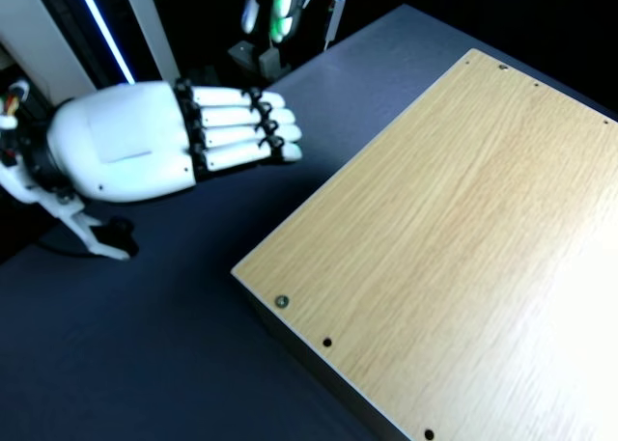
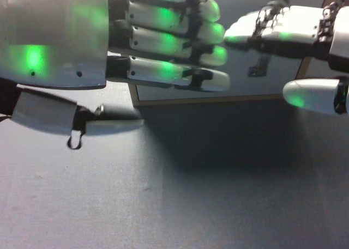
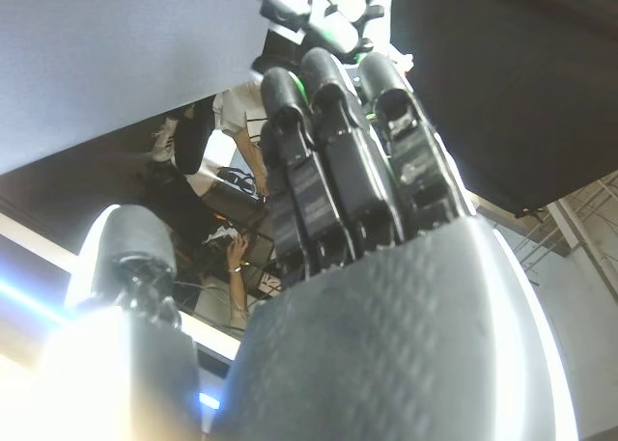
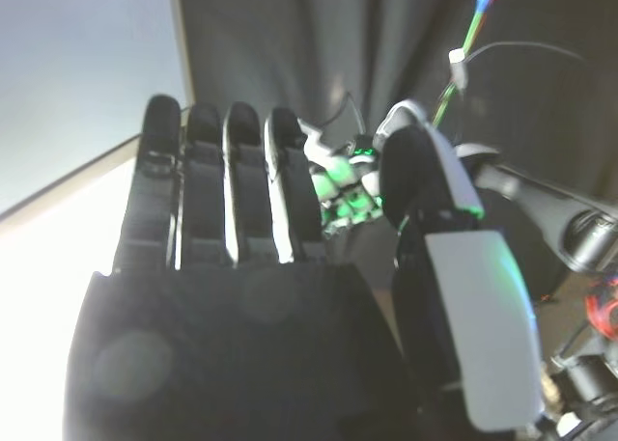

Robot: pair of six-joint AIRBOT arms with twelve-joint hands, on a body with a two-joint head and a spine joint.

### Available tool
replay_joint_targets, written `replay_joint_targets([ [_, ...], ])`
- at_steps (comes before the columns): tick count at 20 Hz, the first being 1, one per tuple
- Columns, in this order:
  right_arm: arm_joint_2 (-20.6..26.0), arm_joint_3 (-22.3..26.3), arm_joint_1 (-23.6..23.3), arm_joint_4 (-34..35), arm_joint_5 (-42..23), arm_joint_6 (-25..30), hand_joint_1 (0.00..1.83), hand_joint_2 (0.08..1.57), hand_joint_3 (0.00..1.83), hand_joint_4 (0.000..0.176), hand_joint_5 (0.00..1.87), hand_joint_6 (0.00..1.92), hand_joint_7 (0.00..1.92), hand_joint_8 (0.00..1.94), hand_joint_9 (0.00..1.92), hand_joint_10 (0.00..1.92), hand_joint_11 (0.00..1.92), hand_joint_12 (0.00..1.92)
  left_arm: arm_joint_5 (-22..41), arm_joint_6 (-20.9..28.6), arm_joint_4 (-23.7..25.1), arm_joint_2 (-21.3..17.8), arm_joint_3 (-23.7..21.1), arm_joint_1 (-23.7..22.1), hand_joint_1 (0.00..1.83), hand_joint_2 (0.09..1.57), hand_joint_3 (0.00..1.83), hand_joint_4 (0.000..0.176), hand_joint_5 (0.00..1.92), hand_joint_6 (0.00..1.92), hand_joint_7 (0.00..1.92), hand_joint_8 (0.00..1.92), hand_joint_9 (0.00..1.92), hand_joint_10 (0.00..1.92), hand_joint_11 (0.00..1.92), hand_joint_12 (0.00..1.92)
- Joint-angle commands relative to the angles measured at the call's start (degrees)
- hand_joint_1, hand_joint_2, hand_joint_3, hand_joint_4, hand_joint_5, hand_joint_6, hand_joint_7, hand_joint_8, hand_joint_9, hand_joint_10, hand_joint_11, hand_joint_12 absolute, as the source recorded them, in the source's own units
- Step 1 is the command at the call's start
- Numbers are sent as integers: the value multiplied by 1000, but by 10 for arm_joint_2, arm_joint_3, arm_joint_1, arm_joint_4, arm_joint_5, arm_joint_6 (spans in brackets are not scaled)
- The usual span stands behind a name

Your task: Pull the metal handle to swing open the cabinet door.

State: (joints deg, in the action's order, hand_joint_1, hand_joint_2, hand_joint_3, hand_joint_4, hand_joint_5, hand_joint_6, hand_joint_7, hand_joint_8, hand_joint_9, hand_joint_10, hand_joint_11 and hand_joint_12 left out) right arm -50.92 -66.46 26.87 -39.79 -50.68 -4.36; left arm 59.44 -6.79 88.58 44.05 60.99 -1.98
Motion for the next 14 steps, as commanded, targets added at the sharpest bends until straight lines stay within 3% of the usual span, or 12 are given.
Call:
replay_joint_targets([
  [1,3,0,-9,40,-57,2,0,1570,91,0,12,2,24,1,26,4,0,152,10,-2,-53,-4,0,-5,0,1551,81,0,243,1,262,1,234,1,0,596],
  [14,16,8,0,6,-59,1,0,1571,143,0,5,1,10,1,13,2,0,131,10,-2,-53,-5,0,-5,0,1570,63,0,237,4,249,3,225,3,0,557],
])
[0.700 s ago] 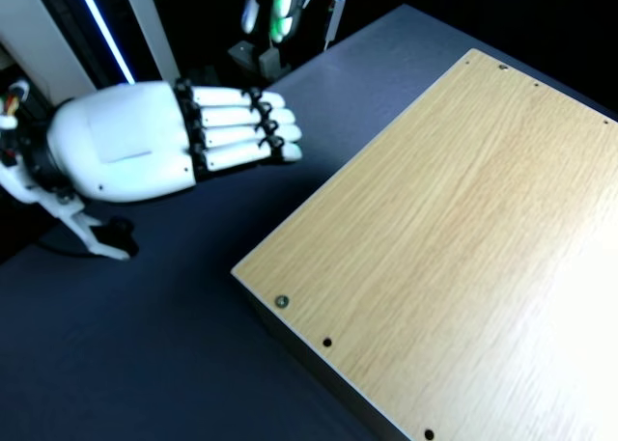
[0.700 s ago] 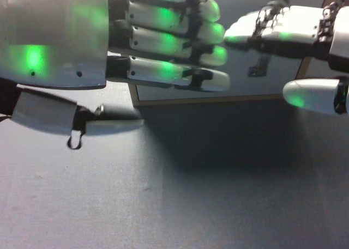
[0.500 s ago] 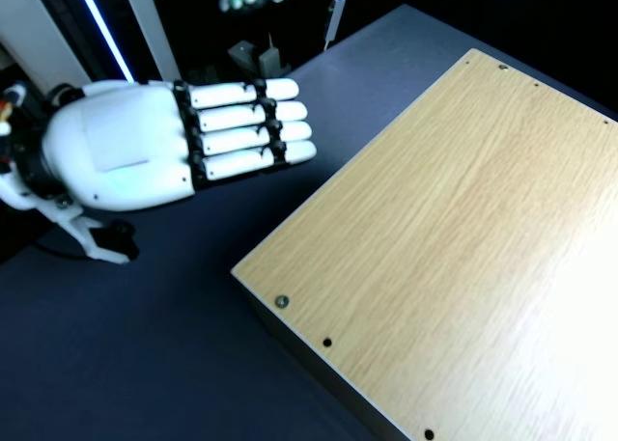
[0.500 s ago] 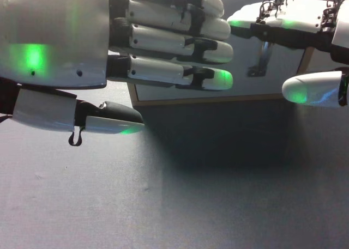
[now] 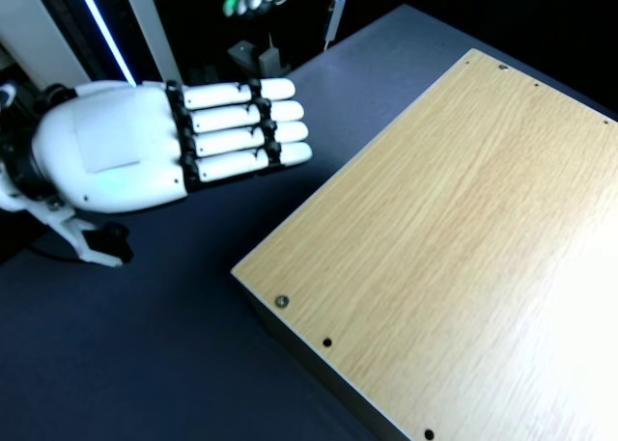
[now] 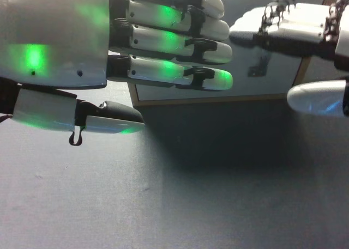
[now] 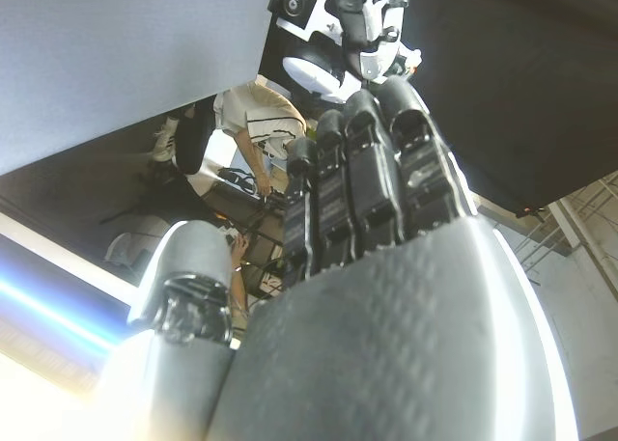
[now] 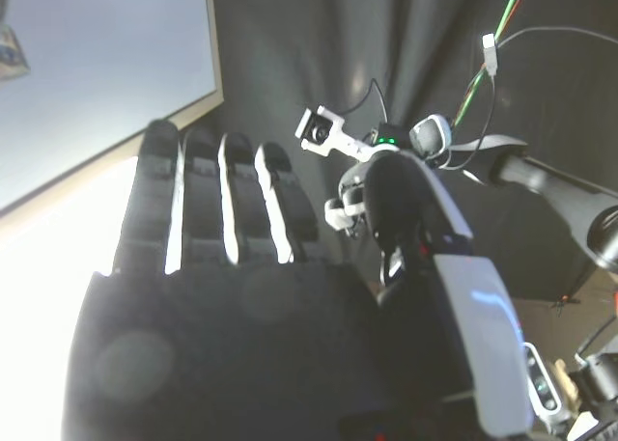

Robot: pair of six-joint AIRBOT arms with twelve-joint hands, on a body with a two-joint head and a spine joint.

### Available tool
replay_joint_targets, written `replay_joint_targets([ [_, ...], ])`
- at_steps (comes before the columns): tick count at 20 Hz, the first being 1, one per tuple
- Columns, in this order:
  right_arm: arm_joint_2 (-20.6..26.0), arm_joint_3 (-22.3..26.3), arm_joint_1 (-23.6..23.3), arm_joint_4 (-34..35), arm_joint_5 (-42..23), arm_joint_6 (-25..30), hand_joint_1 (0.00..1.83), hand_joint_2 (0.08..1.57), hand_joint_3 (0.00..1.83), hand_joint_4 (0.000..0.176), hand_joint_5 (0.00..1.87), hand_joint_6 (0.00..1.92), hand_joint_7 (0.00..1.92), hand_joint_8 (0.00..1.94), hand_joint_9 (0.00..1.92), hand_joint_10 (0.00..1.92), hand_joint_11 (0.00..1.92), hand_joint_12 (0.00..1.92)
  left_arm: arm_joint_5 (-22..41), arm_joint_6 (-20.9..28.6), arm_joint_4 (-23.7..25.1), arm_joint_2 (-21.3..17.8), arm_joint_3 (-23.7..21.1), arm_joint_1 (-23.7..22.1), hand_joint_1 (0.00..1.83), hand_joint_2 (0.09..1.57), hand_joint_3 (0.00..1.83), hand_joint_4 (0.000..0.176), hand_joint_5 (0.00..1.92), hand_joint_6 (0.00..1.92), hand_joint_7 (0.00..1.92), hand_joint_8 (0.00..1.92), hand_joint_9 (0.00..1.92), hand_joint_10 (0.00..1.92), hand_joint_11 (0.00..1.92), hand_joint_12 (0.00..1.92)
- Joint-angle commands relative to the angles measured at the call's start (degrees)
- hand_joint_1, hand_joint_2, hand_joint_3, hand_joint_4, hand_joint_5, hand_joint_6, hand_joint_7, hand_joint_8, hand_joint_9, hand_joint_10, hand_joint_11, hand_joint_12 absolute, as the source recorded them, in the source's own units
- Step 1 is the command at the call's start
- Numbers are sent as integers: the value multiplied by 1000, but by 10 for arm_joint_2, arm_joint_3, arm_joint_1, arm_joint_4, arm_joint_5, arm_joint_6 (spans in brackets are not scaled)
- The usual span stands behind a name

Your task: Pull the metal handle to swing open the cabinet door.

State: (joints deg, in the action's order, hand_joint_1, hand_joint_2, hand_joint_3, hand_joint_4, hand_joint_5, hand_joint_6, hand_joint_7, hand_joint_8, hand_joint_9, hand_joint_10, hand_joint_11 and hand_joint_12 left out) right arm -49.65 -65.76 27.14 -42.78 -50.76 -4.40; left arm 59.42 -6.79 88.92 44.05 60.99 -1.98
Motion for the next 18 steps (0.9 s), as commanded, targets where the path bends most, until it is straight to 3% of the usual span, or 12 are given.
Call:
replay_joint_targets([
  [1,4,1,-1,29,-58,1,0,1571,143,0,1,0,3,0,6,0,0,130,11,-2,-56,-5,0,-5,0,1571,60,0,238,3,251,2,229,3,0,569],
  [10,24,3,15,-28,-33,-1,0,1571,135,0,0,0,5,1,16,2,0,119,11,-2,-56,-5,0,-5,0,1571,46,0,236,0,258,0,237,0,0,599],
  [18,45,6,23,-69,27,-1,0,1571,121,0,2,1,10,1,17,0,0,84,11,-2,-56,-5,0,-5,0,1571,46,0,246,0,275,0,252,0,0,623],
])
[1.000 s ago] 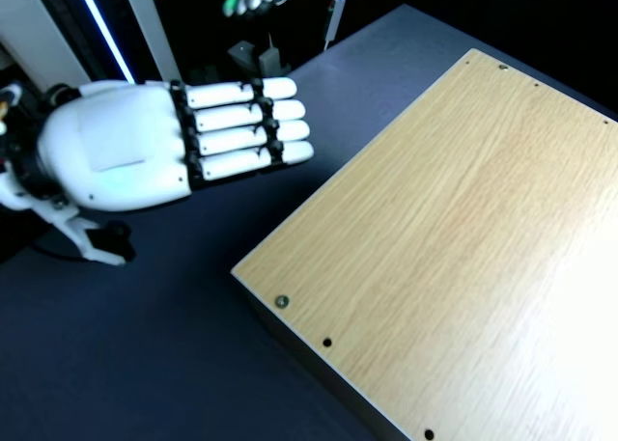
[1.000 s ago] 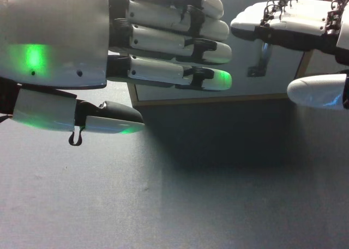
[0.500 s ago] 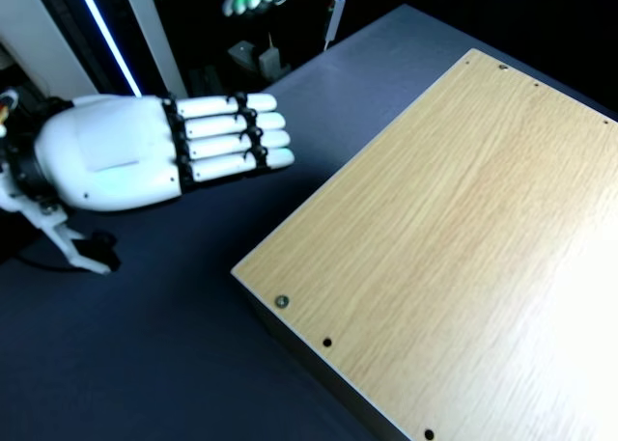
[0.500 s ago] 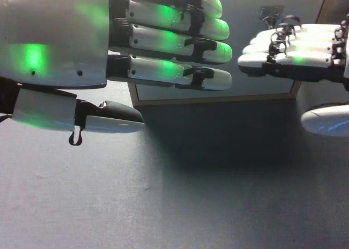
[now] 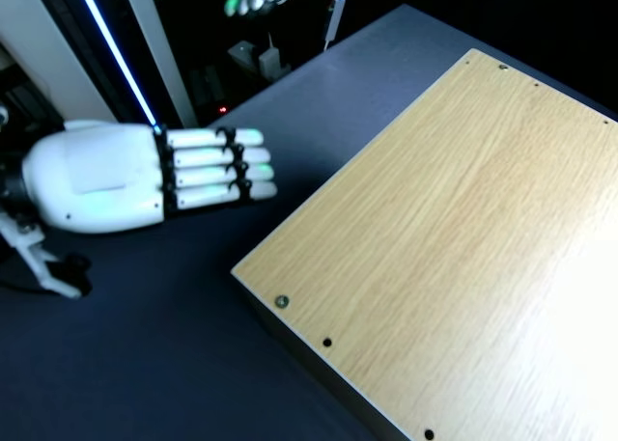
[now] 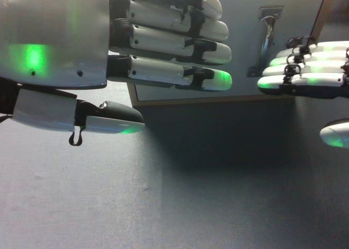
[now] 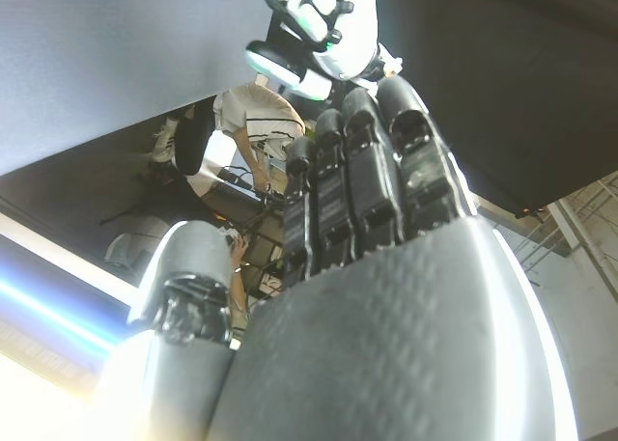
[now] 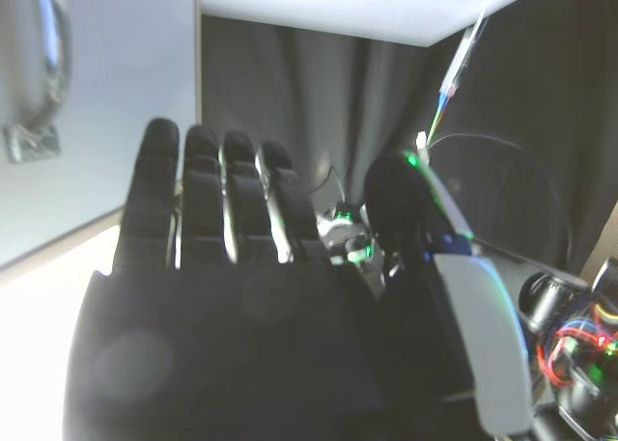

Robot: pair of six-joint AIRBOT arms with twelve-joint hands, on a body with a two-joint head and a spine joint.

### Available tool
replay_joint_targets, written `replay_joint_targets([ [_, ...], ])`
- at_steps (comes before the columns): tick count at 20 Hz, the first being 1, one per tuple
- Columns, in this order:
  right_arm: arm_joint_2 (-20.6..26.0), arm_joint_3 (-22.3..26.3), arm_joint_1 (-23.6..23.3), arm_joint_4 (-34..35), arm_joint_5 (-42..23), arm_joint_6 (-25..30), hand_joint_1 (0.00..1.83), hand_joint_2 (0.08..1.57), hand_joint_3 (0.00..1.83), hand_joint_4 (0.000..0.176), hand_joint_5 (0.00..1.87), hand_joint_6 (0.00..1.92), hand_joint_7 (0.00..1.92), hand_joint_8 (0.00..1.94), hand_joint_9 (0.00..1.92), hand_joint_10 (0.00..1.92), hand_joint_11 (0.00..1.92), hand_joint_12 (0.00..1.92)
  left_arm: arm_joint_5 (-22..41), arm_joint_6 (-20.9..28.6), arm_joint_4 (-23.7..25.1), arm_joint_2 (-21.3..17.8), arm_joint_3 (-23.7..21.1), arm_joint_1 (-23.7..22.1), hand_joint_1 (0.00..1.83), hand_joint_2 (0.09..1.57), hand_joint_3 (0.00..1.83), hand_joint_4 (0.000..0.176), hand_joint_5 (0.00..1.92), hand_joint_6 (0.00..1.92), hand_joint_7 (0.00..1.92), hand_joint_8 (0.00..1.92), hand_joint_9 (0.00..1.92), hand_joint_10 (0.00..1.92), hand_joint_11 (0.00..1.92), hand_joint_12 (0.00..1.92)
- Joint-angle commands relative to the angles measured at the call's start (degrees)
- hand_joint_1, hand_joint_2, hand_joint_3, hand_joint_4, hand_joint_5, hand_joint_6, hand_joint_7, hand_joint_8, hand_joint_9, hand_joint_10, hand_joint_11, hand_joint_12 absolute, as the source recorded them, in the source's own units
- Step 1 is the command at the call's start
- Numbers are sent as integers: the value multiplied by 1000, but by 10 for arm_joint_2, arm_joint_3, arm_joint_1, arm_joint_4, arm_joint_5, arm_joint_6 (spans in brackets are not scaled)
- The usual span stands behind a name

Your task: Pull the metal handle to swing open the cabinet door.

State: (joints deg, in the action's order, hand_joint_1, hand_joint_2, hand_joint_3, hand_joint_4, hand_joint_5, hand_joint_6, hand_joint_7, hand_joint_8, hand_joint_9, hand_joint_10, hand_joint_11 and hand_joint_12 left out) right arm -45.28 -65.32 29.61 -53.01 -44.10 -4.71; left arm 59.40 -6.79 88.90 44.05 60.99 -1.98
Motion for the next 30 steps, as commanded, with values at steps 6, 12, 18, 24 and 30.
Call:
replay_joint_targets([
  [6,8,6,-1,-1,21,2,0,1571,123,0,2,0,13,0,21,0,0,105,11,-2,-56,-5,0,-5,0,1571,43,0,252,2,278,2,254,2,0,621],
  [12,13,11,-1,16,94,37,0,1571,133,0,0,0,6,1,10,3,0,73,11,-2,-56,-5,0,-5,0,1570,57,0,252,1,279,1,254,0,0,624],
  [18,12,21,3,115,127,76,0,1571,130,0,6,2,11,2,19,4,0,110,11,-2,-56,-5,0,-5,0,1570,61,0,249,2,279,1,258,1,0,624],
  [24,14,32,23,227,137,76,0,1571,130,0,6,2,13,2,18,2,0,115,11,-2,-56,-5,0,-5,0,1571,47,0,242,0,268,0,244,0,0,600],
  [30,20,47,29,297,183,83,0,1571,129,0,0,0,9,0,17,1,0,93,11,-2,-56,-5,0,-5,0,1571,49,0,236,1,263,1,242,1,0,589],
])
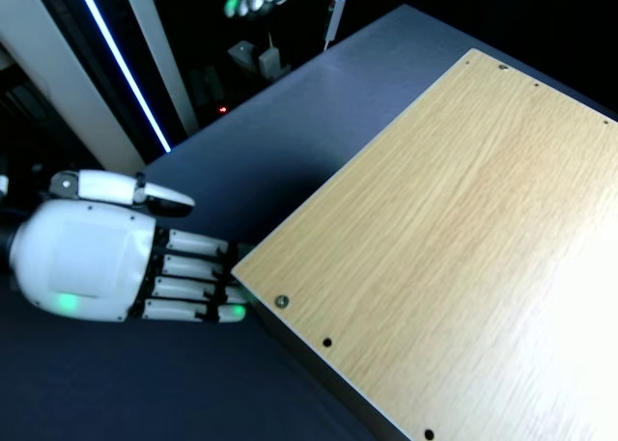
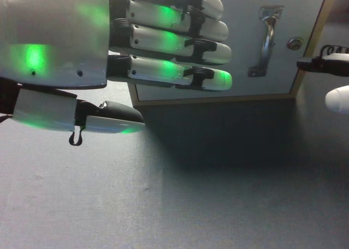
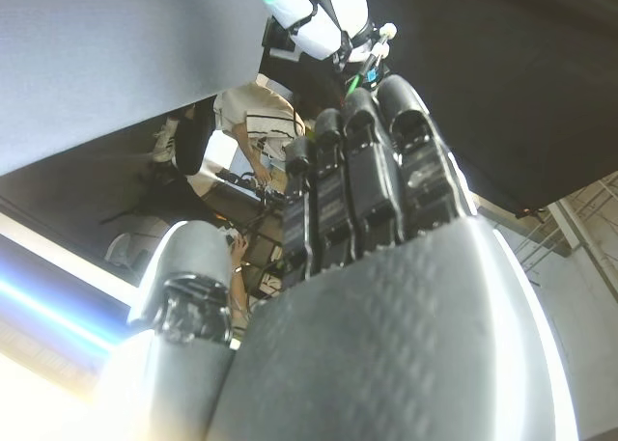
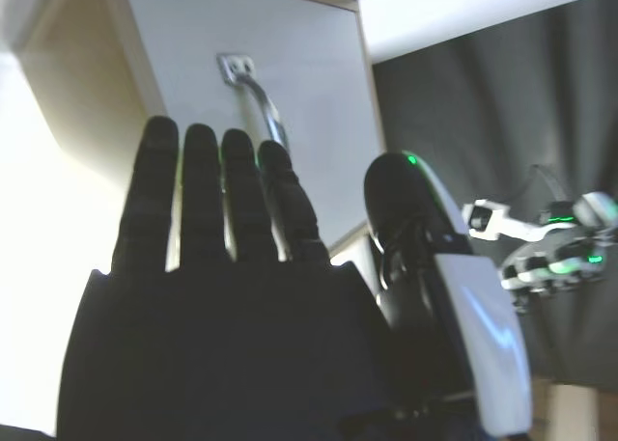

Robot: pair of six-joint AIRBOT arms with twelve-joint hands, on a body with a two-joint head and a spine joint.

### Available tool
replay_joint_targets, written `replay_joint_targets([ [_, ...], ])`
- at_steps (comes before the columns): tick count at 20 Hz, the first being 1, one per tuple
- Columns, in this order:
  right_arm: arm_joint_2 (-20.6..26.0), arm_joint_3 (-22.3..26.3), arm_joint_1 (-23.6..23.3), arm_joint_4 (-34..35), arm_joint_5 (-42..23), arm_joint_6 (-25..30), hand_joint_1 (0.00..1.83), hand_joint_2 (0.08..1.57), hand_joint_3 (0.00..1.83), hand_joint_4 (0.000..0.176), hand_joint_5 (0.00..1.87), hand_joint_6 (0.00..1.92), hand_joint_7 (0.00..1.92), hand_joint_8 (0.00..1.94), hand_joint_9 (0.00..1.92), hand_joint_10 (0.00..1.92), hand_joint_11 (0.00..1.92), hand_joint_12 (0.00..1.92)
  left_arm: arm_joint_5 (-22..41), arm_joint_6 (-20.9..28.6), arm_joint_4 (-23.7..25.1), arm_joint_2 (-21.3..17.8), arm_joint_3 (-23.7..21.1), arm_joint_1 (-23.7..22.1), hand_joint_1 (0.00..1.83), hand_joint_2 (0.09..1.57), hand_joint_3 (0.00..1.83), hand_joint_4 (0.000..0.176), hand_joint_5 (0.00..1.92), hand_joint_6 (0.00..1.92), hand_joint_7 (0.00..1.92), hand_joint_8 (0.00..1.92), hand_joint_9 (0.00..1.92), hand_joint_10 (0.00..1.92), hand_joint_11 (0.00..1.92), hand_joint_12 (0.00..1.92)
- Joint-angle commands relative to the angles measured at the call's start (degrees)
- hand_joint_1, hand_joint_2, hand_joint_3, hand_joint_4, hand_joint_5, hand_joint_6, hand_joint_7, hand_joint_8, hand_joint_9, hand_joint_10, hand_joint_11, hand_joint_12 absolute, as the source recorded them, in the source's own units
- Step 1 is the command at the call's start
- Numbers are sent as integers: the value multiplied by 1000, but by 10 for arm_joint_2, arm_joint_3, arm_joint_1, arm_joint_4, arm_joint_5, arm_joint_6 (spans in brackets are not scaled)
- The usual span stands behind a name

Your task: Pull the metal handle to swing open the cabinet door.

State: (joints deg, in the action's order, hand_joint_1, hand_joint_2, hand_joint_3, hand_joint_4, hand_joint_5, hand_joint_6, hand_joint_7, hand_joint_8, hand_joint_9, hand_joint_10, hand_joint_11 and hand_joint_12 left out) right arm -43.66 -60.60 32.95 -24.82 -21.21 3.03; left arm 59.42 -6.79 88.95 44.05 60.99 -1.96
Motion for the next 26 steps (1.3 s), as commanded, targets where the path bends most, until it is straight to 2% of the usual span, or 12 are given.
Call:
replay_joint_targets([
  [1,6,3,-5,19,-39,8,0,1571,133,0,0,0,3,2,11,1,0,69,10,-2,-57,-5,0,-5,0,1571,50,0,244,4,270,4,247,3,0,590],
  [3,11,8,-4,22,-24,18,0,1571,134,0,5,1,15,2,23,3,0,117,11,-2,-57,-5,0,-5,0,1571,55,0,250,3,280,4,257,4,0,614],
  [7,14,20,-3,90,9,18,0,1571,128,0,6,1,13,1,21,2,0,113,11,-2,-57,-5,0,-5,0,1569,47,0,239,0,261,0,243,0,0,598],
  [15,22,47,-4,135,10,30,0,1571,134,0,0,0,7,1,12,0,0,119,11,-2,-57,-5,-1,-5,0,1571,53,0,232,1,257,2,234,2,0,588],
  [21,17,51,-10,210,10,30,0,1571,126,0,12,3,16,1,18,3,0,144,11,-2,-57,-5,-1,-5,0,1571,61,0,236,1,257,0,235,1,0,582],
  [23,12,50,-13,234,11,30,0,1571,131,0,0,0,2,1,5,1,0,96,11,-2,-57,-5,-1,-5,0,1571,58,0,239,2,261,2,239,2,0,584],
  [26,8,51,-18,264,17,30,0,1571,124,0,13,3,18,2,24,4,0,156,11,-2,-57,-5,-1,-5,0,1571,63,0,239,2,260,1,235,0,0,573],
])
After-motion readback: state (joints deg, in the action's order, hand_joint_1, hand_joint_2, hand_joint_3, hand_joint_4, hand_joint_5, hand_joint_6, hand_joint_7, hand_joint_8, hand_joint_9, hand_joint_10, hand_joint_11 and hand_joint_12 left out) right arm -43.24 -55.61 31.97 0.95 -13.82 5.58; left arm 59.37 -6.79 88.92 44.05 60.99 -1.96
